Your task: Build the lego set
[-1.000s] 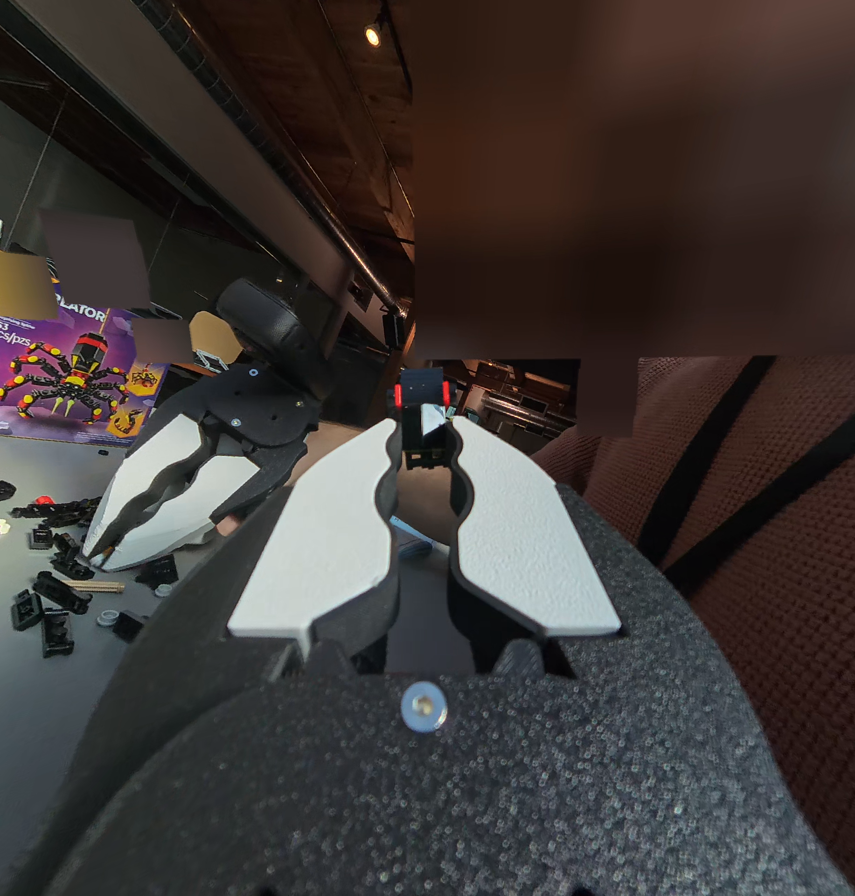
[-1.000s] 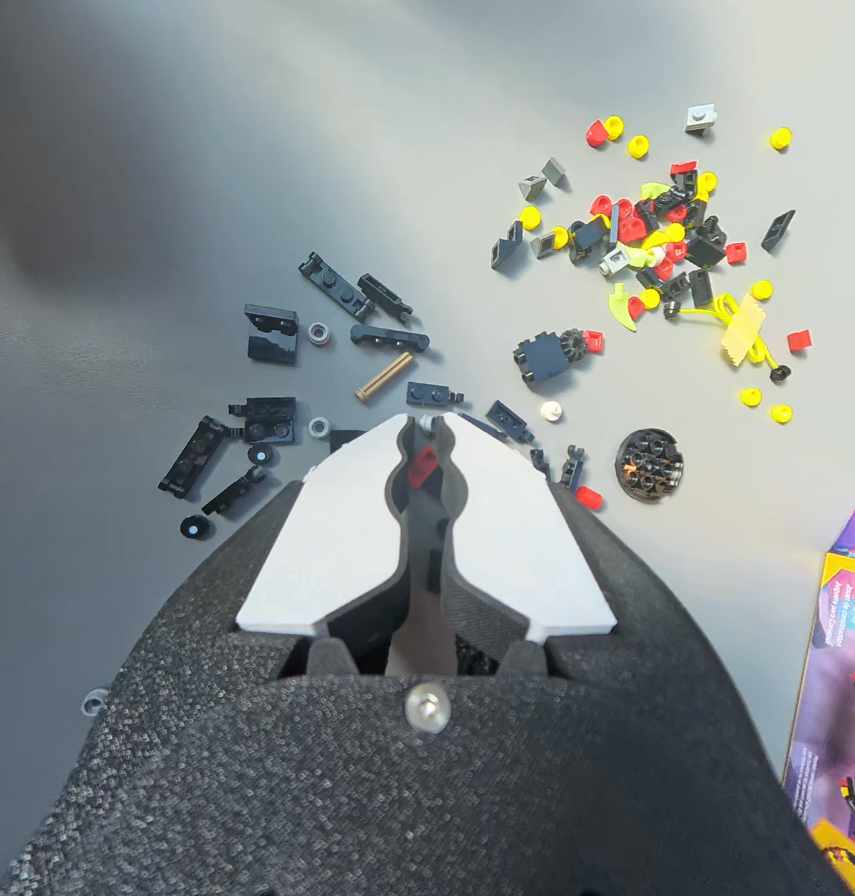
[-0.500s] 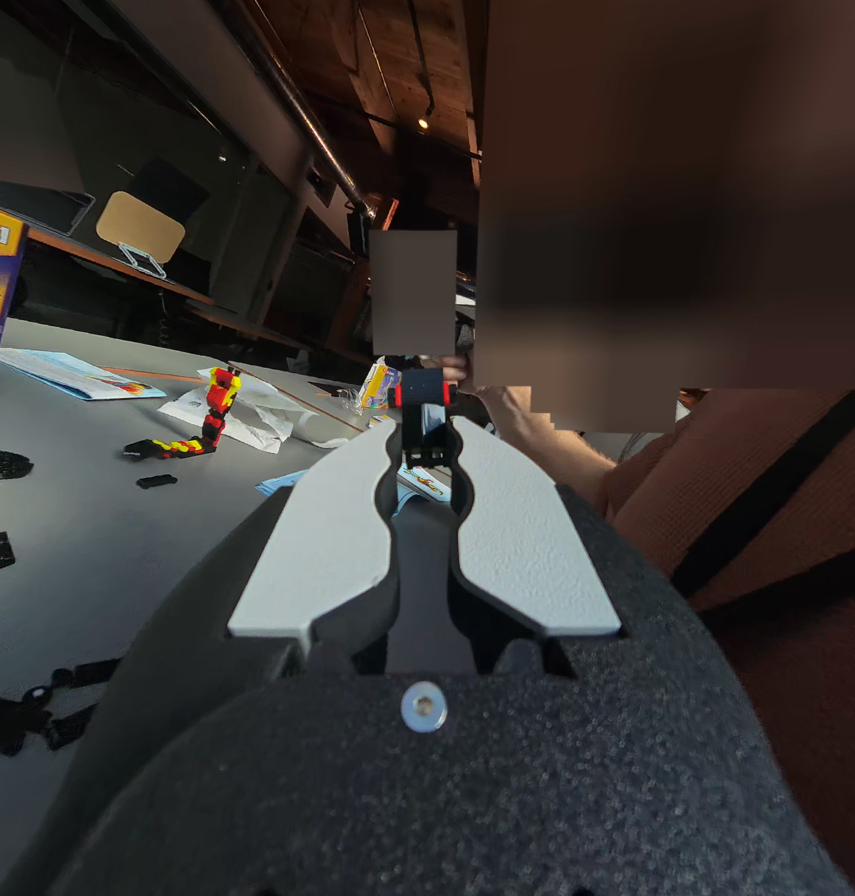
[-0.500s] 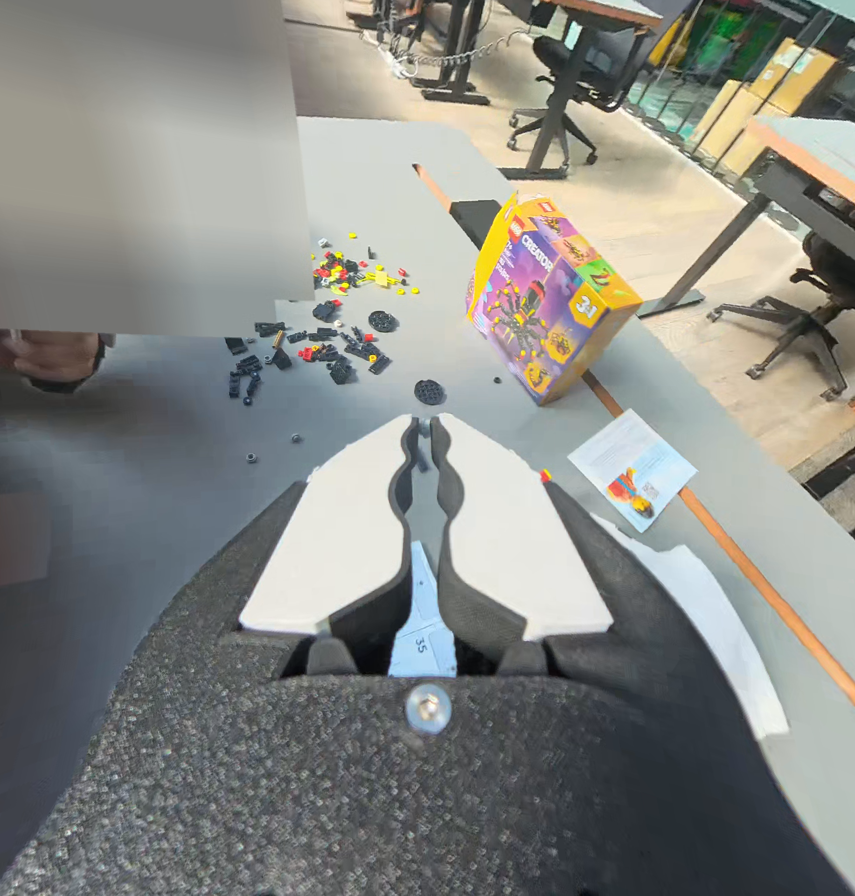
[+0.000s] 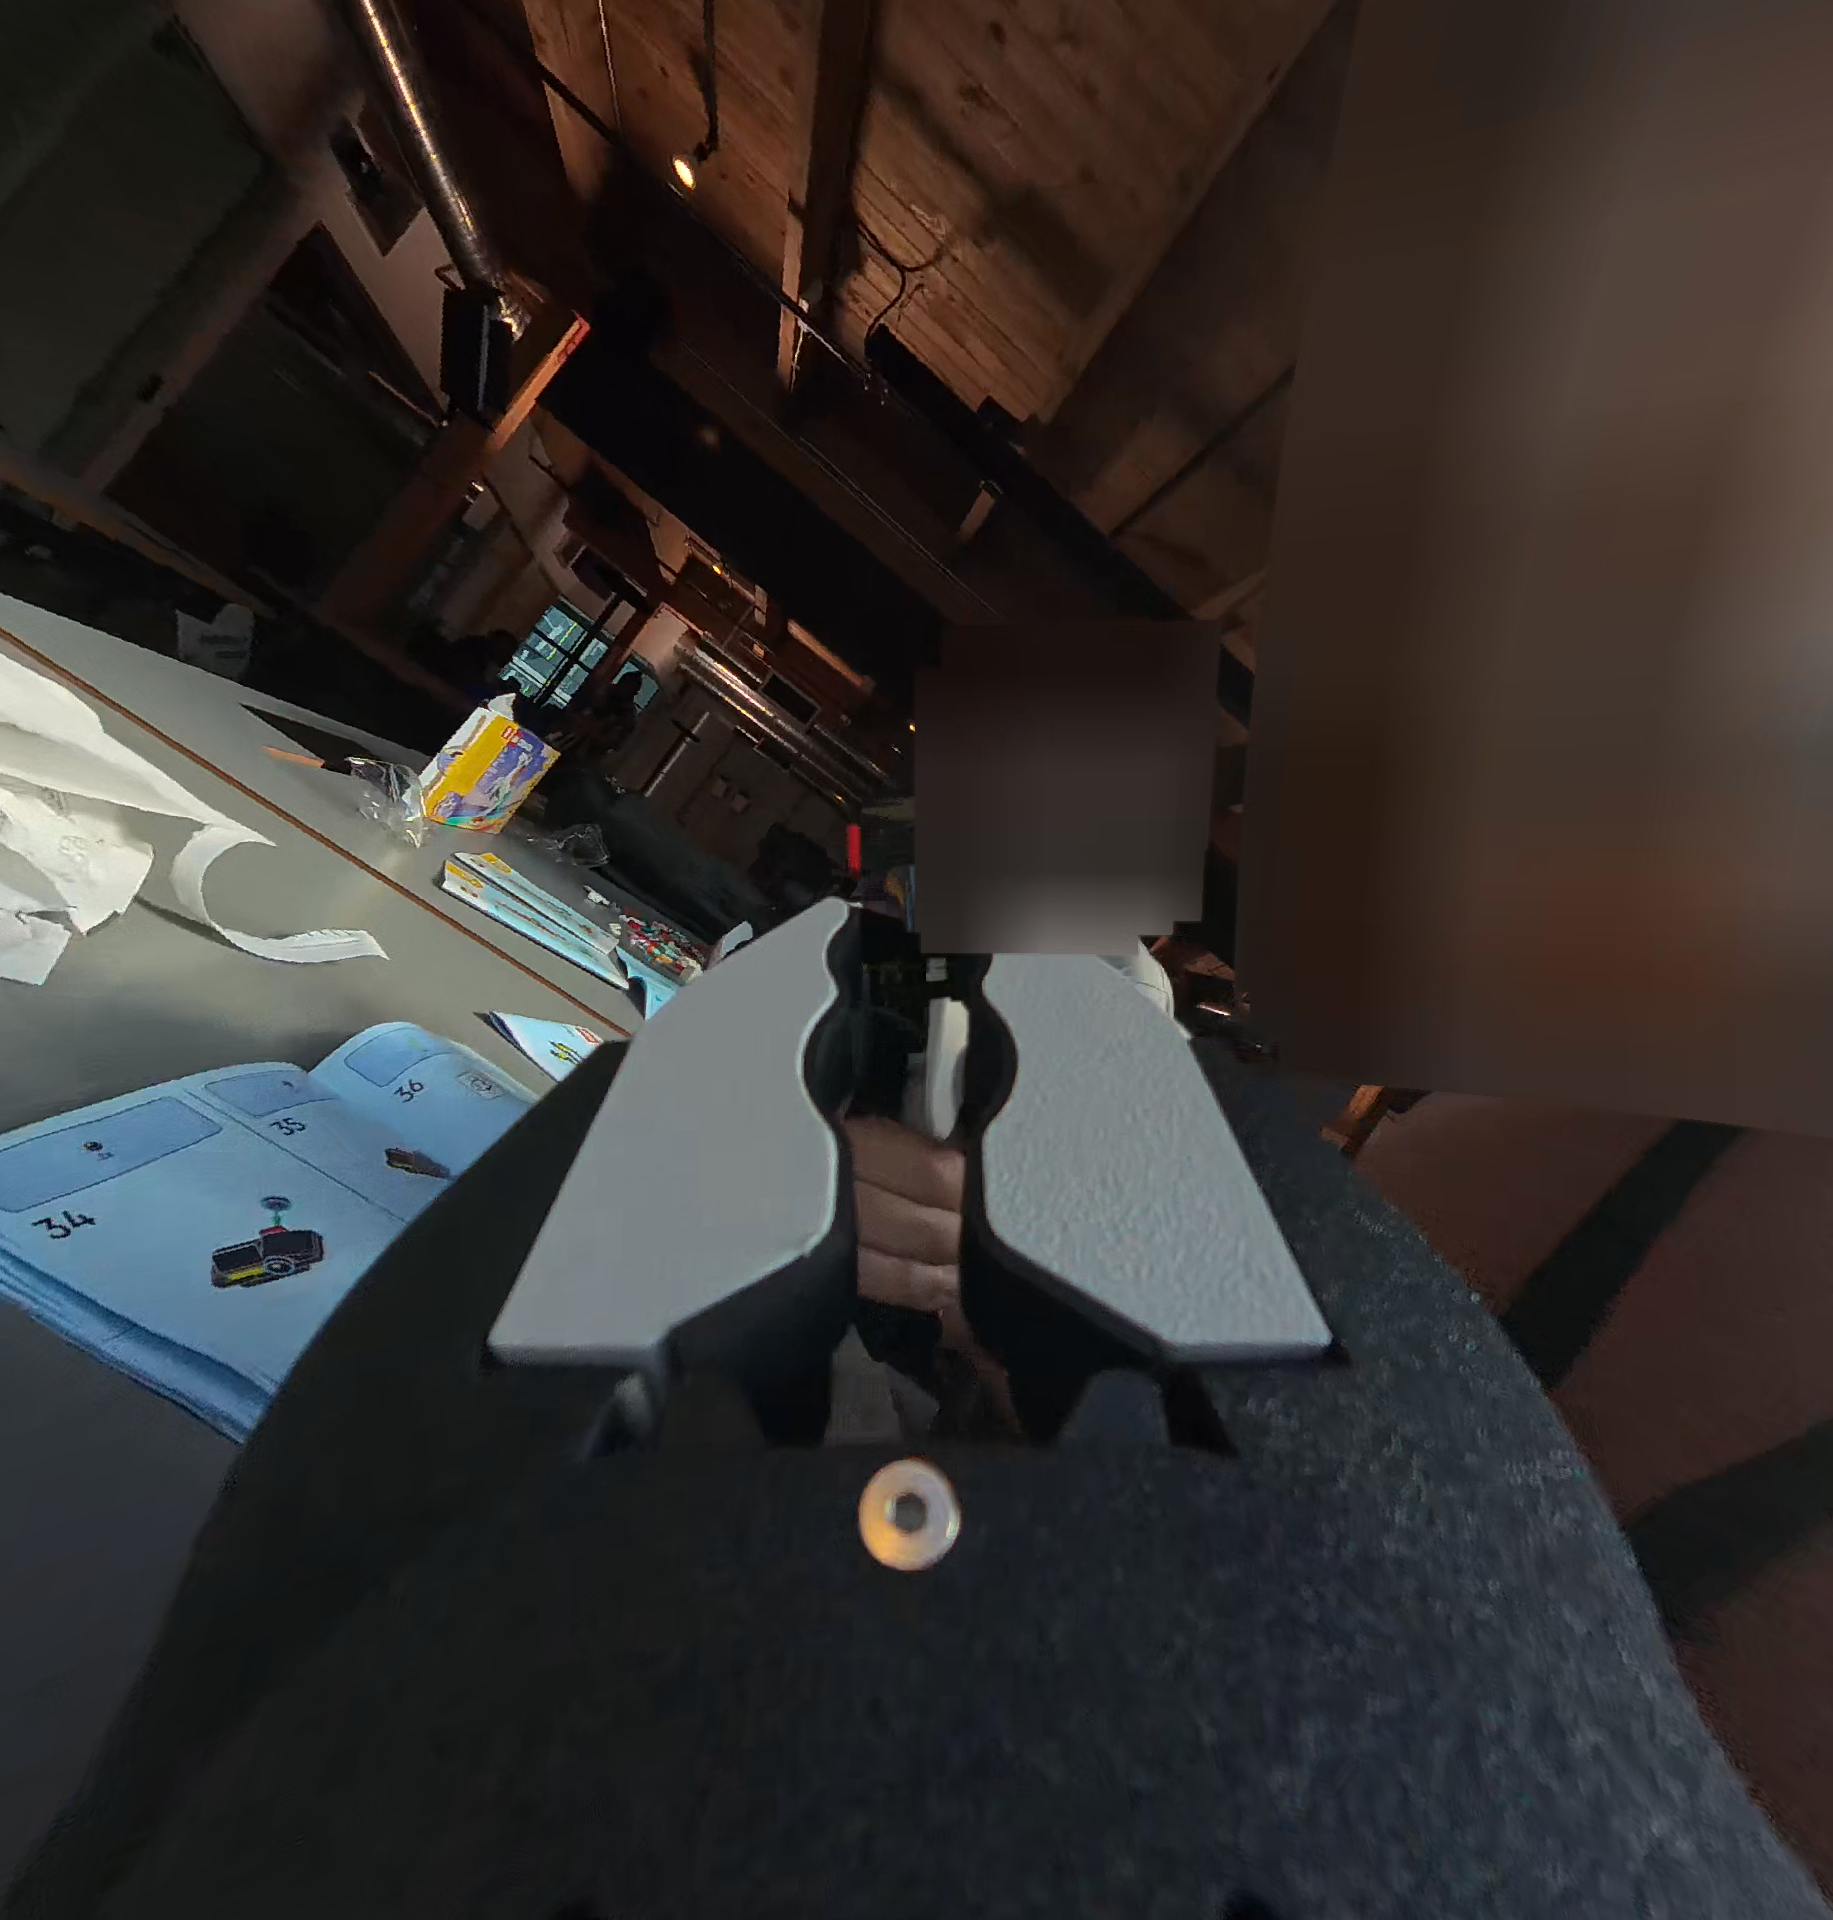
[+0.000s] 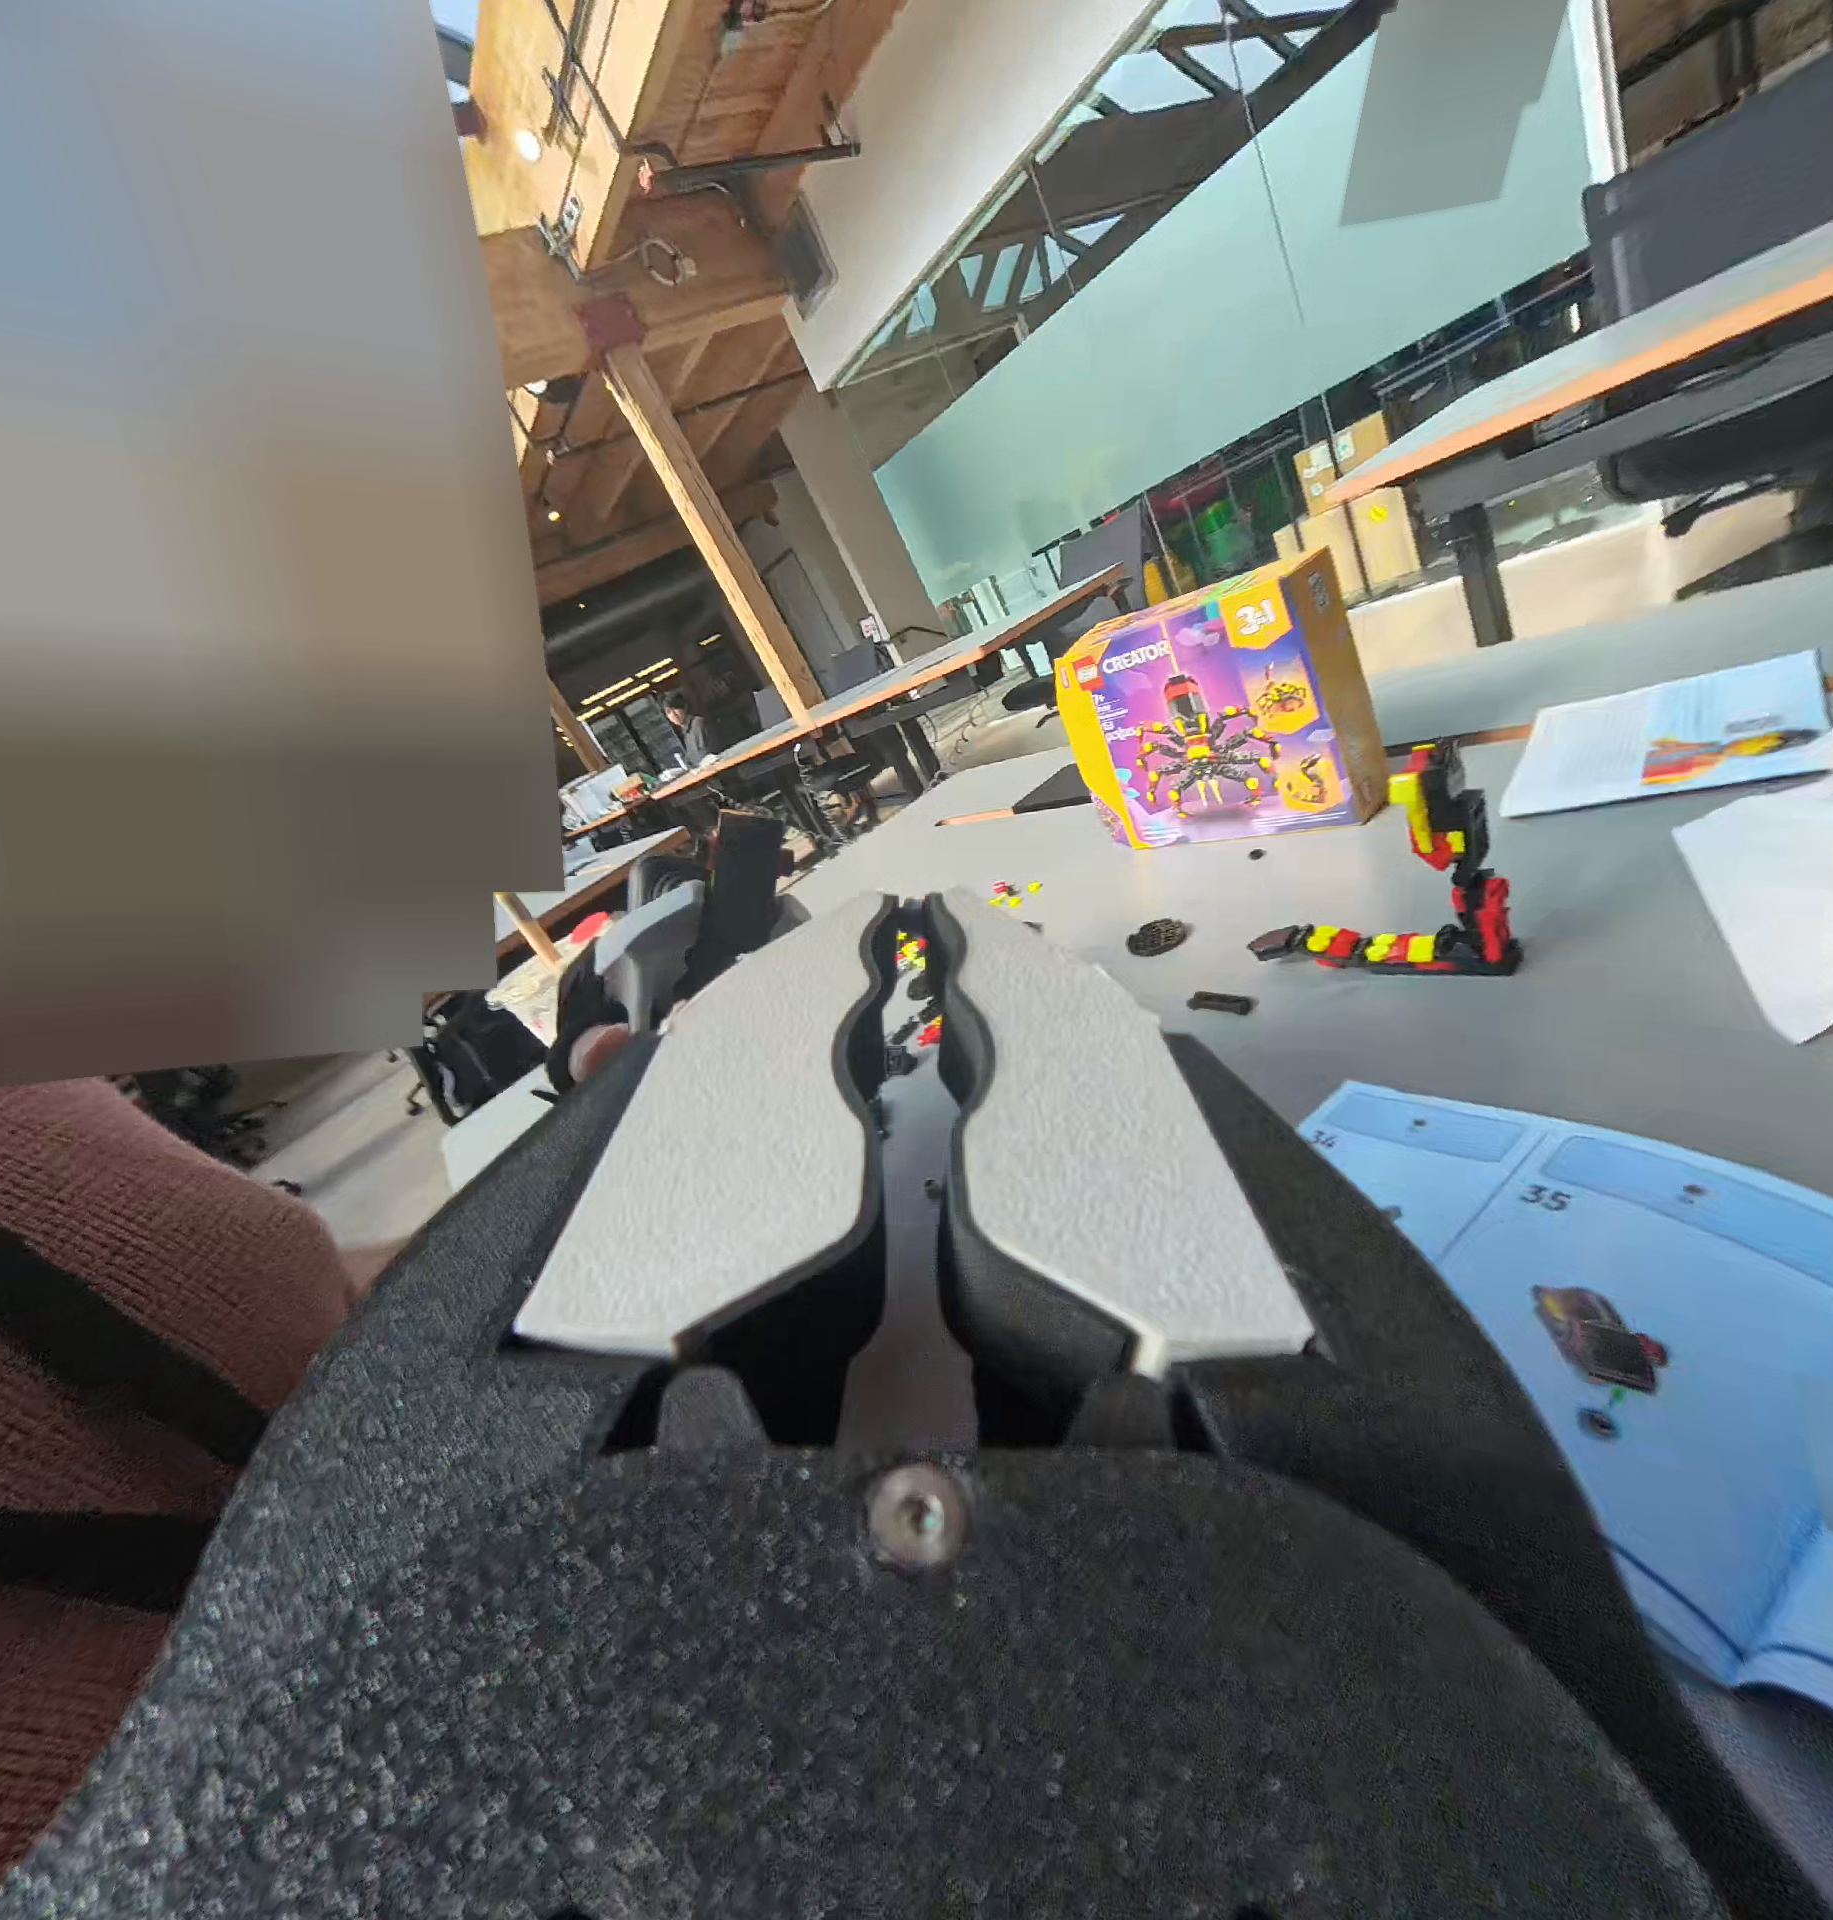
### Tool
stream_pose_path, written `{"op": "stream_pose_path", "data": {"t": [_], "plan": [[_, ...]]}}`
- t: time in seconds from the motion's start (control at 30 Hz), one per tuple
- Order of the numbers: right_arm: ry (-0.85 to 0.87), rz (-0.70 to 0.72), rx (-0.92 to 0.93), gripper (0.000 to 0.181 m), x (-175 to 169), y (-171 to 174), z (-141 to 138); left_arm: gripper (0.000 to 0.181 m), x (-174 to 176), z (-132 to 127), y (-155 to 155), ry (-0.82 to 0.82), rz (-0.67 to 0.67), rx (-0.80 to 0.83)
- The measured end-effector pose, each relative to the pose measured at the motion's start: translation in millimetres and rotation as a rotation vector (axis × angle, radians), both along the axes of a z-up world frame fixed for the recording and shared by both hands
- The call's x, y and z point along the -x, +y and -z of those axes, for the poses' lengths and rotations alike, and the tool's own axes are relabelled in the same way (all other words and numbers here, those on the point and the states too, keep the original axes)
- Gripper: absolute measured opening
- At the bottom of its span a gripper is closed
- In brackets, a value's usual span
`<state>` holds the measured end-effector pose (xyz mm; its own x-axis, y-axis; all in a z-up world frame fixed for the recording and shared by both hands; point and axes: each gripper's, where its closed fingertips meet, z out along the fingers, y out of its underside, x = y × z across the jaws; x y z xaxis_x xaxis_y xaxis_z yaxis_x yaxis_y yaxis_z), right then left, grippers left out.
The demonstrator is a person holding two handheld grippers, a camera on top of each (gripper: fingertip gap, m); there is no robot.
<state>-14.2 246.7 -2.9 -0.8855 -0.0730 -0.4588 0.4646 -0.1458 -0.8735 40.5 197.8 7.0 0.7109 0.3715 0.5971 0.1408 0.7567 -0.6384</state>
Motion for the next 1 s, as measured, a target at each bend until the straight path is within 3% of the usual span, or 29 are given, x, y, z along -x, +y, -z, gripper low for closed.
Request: {"op": "stream_pose_path", "data": {"t": [0.03,0.27,0.37,0.6,0.7,0.77,0.87,1.0], "plan": [[-0.086,-0.031,0.012,0.004,-2,-2,2,0.017,5,2,3,0.013,-0.013,0.053],[-0.559,-0.148,0.075,0.004,-4,14,31,0.017,13,20,15,0.162,-0.102,0.57],[-0.596,-0.205,0.119,0.003,-9,9,27,0.017,13,19,14,0.295,-0.221,0.809],[-0.272,-0.222,0.138,0.004,-22,-1,-4,0.017,18,10,18,0.727,-0.568,1.506],[-0.028,-0.149,0.15,0.004,-18,-2,-15,0.017,23,1,17,1.07,-0.858,1.907],[0.179,-0.074,0.147,0.004,-16,-3,-20,0.017,26,4,22,1.283,-0.967,2.086],[0.43,-0.058,0.147,0.004,-25,-6,-26,0.017,31,-1,21,1.356,-1.036,2.14],[0.609,-0.024,0.116,0.004,-23,-5,-30,0.017,28,-12,27,1.399,-1.084,2.139]]}}
